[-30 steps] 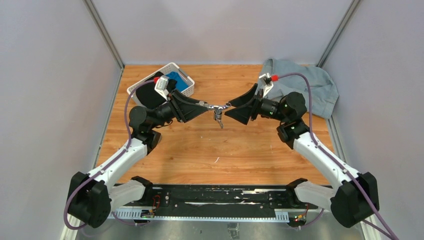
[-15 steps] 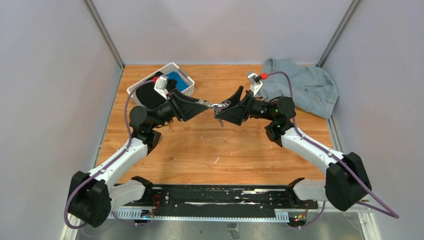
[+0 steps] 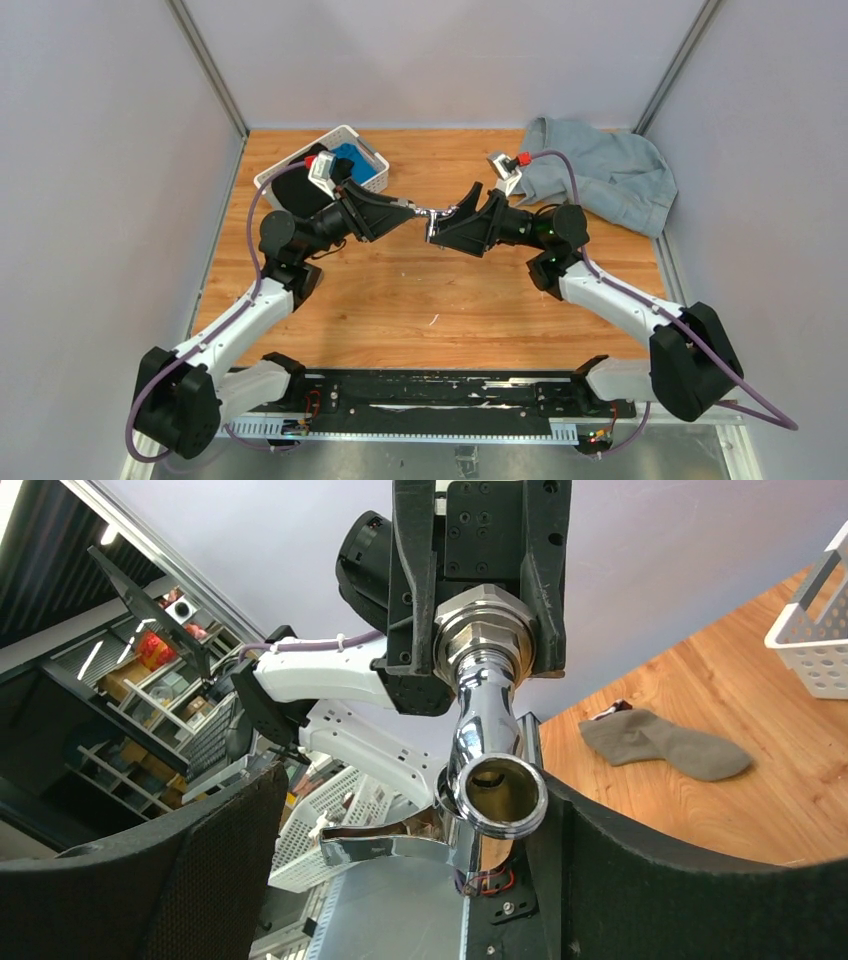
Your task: Install the water faucets
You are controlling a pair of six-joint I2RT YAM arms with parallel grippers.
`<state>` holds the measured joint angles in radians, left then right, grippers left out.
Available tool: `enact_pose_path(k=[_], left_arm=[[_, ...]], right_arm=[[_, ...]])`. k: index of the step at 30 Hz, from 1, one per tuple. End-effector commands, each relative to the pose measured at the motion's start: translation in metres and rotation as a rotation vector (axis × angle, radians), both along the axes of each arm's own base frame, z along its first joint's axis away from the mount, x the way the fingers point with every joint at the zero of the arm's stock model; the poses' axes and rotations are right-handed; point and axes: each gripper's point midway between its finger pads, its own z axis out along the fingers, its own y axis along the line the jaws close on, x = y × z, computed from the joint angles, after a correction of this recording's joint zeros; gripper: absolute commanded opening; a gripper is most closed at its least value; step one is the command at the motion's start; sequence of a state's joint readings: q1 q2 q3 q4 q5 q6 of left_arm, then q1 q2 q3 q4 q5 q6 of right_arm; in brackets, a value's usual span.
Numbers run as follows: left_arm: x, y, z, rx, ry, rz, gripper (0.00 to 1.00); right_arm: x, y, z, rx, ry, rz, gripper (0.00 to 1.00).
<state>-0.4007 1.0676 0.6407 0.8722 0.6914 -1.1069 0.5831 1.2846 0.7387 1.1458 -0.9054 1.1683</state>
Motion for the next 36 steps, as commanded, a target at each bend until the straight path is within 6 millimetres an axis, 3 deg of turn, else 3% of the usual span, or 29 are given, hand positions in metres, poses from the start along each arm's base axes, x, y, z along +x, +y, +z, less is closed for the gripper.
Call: enact_pose_path(k=[1,5,10,19,28,36], left_arm=[[0.023,0.01,-0.008,0.021,0.003,0.14,0.0],[0.025,0.013,-0.013,0.021,0.014,0.167,0.0],[0.023,0.012,-0.009,-0.014,0.014,0.144,0.0],[0.03,0.016,-0.027,0.053,0.054,0.205,0.0],[0.036,0.022,-0.029,0.042,0.082,0.255,0.0],[0.039,0.029,-0.04,0.077,0.109,0.309,0.0]], right_arm=[[-0.042,-0.003,0.023,0.028,-0.056,0.113,0.84],[-0.044,0.0,0.019,-0.005,-0.051,0.081,0.84],[-0.025,0.006,-0.002,-0.057,0.01,-0.031,0.85],[-0.033,0.007,0.014,0.004,0.048,0.02,0.84],[-0.028,0.018,-0.006,-0.007,0.145,-0.021,0.86],[-0.04,0.015,0.014,0.054,0.126,0.014,0.87]])
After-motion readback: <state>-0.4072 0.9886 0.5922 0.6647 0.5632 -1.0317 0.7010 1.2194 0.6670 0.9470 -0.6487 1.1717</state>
